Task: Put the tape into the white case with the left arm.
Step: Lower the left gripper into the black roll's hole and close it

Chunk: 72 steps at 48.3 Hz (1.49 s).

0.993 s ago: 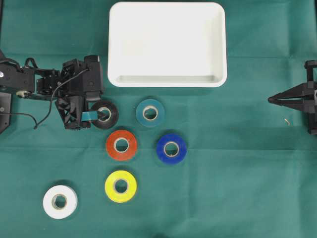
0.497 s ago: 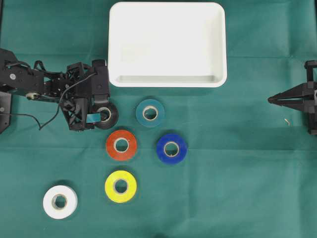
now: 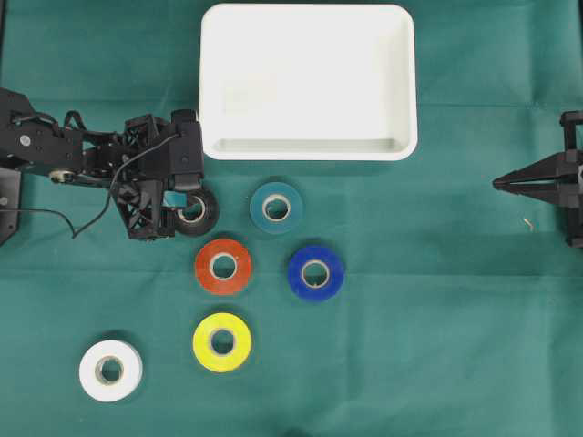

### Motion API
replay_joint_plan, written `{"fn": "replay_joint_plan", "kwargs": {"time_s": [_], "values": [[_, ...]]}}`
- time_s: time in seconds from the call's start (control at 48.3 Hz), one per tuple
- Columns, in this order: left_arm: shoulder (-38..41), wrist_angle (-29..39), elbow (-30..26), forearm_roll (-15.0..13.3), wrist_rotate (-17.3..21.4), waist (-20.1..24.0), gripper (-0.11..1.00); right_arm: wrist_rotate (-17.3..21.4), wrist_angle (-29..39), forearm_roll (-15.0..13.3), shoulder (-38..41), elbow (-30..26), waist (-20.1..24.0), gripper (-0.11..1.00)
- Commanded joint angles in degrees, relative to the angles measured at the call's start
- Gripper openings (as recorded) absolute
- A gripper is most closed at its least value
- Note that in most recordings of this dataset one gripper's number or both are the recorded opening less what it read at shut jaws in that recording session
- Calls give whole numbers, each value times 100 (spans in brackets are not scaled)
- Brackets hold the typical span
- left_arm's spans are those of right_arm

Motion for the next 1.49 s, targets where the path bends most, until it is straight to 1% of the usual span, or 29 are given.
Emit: {"fn": "replay_joint_plan", "kwargs": {"time_s": [0.0, 0.103, 0.207, 0.6, 0.766, 0.911, 1.076, 1.325, 1.469], "values": [[-114, -18, -53, 0, -9, 9, 23, 9, -53, -9, 44, -62, -9, -9], [-132, 18, -62, 0, -26, 0, 23, 9, -53, -9, 44, -62, -9, -9], [-246, 193, -97, 0, -26, -26, 23, 9, -53, -9, 44, -62, -9, -9], [-1450, 1125, -176, 0, -53, -44, 23, 9, -53, -9, 35, -62, -9, -9], [-1696, 1266, -167, 0, -53, -44, 23, 9, -53, 0, 35, -62, -9, -9], [-1626, 1248, -211, -9, -44, -26, 23, 9, -53, -9, 44, -62, -9, -9], [-1345, 1134, -422, 0, 9, 105, 23, 9, -53, -9, 35, -62, -9, -9], [-703, 1063, -1046, 18, 53, 387, 23, 9, -53, -9, 35, -62, -9, -9], [-281, 1063, -1477, 18, 237, 615, 23, 9, -53, -9, 35, -44, -9, -9]]}}
